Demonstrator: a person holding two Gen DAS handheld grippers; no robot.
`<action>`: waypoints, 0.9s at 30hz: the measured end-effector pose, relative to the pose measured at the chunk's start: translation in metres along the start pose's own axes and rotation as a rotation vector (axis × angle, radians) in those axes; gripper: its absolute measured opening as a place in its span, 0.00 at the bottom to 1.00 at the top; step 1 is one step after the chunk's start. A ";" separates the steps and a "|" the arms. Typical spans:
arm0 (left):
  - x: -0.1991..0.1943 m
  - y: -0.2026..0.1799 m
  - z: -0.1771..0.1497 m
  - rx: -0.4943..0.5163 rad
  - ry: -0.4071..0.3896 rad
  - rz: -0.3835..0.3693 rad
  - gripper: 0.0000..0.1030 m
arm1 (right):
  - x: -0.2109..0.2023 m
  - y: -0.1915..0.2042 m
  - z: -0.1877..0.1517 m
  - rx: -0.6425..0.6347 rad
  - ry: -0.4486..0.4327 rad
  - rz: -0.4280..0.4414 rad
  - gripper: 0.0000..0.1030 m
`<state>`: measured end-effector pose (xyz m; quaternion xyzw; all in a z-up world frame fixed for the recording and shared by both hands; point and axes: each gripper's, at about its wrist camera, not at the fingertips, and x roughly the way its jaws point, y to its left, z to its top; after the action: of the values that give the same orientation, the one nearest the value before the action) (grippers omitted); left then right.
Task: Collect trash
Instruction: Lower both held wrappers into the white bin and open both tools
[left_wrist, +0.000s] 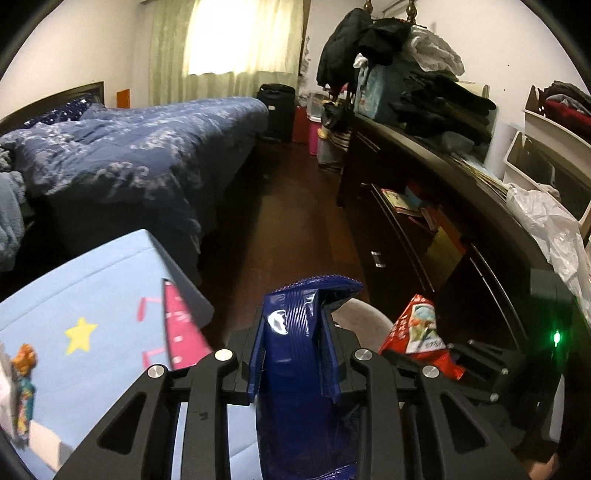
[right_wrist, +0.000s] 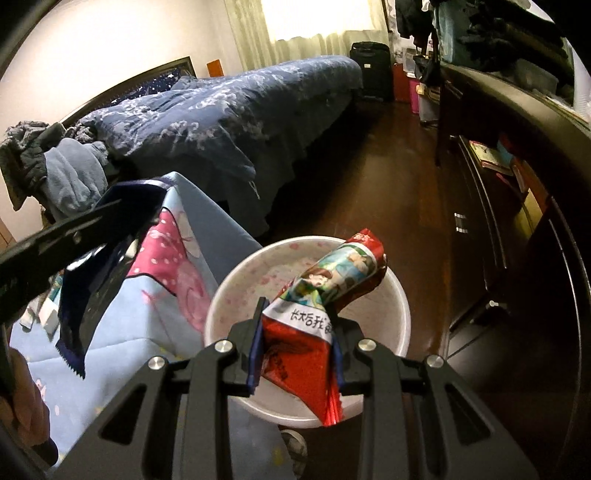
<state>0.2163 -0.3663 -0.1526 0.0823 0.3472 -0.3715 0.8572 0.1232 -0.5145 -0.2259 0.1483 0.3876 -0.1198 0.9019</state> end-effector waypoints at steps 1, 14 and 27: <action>0.006 -0.003 0.002 0.000 0.007 -0.008 0.27 | 0.001 0.000 0.000 -0.002 0.002 0.000 0.29; 0.035 -0.012 0.011 -0.012 0.019 -0.031 0.53 | 0.022 -0.007 0.004 -0.021 0.009 0.007 0.39; 0.010 0.007 0.016 -0.065 -0.031 -0.027 0.63 | 0.021 -0.005 0.010 -0.027 -0.020 -0.001 0.62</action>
<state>0.2351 -0.3736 -0.1483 0.0440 0.3466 -0.3729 0.8596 0.1420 -0.5253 -0.2354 0.1347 0.3802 -0.1164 0.9076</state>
